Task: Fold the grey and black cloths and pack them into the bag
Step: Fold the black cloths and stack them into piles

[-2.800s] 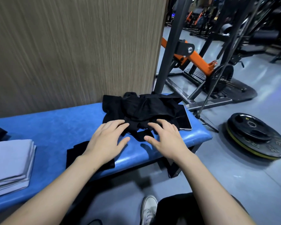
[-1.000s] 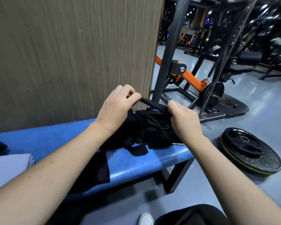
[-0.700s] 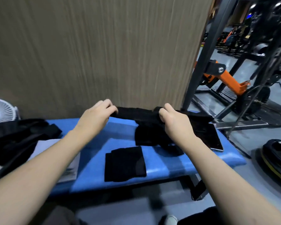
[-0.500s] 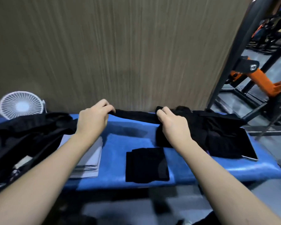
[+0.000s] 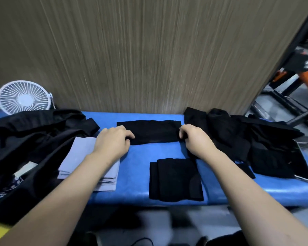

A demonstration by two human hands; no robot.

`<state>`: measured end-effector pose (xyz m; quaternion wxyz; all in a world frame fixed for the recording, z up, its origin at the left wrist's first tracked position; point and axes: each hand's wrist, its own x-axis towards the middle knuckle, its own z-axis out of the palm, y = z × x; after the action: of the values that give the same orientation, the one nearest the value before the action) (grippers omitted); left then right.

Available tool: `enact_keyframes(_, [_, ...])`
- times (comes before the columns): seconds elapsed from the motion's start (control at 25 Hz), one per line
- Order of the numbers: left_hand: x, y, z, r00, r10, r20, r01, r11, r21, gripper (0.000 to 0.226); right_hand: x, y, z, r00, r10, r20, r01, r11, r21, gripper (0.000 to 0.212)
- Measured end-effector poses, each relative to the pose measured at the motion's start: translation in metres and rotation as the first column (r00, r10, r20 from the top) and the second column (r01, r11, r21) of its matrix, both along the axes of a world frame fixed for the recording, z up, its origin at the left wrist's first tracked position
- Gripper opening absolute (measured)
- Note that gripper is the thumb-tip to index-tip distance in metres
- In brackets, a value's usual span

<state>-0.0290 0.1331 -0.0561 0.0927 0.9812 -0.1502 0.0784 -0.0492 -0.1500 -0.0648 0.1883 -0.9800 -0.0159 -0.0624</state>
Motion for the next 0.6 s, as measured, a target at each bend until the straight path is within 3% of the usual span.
enact_keyframes(0.16, [0.0,-0.011,0.007,0.993,0.019,0.113,-0.026,0.998,0.064,0.031,-0.004,0.0,0.0,0.996,-0.052,0.069,0.058,0.995,-0.086,0.032])
enact_keyframes(0.28, [-0.004,-0.017,0.005,0.999,-0.019,0.027,0.017,0.997,0.079,0.039,-0.006,0.011,-0.003,0.994,-0.108,-0.031,0.097,0.965,-0.244,0.047])
enact_keyframes(0.4, [-0.004,-0.02,0.004,0.999,-0.019,-0.046,0.025,0.988,0.151,0.04,-0.002,0.019,-0.006,0.99,-0.141,-0.015,0.13,0.943,-0.306,0.055])
enact_keyframes(0.48, [-0.003,-0.02,0.005,0.998,-0.03,-0.063,0.04,0.985,0.169,0.039,-0.001,0.023,-0.005,0.989,-0.143,-0.045,0.127,0.958,-0.256,0.055])
enact_keyframes(0.6, [0.0,-0.016,0.009,0.994,-0.04,-0.097,0.054,0.989,0.138,0.037,0.003,0.026,-0.001,0.984,-0.133,-0.12,0.128,0.991,-0.046,0.053])
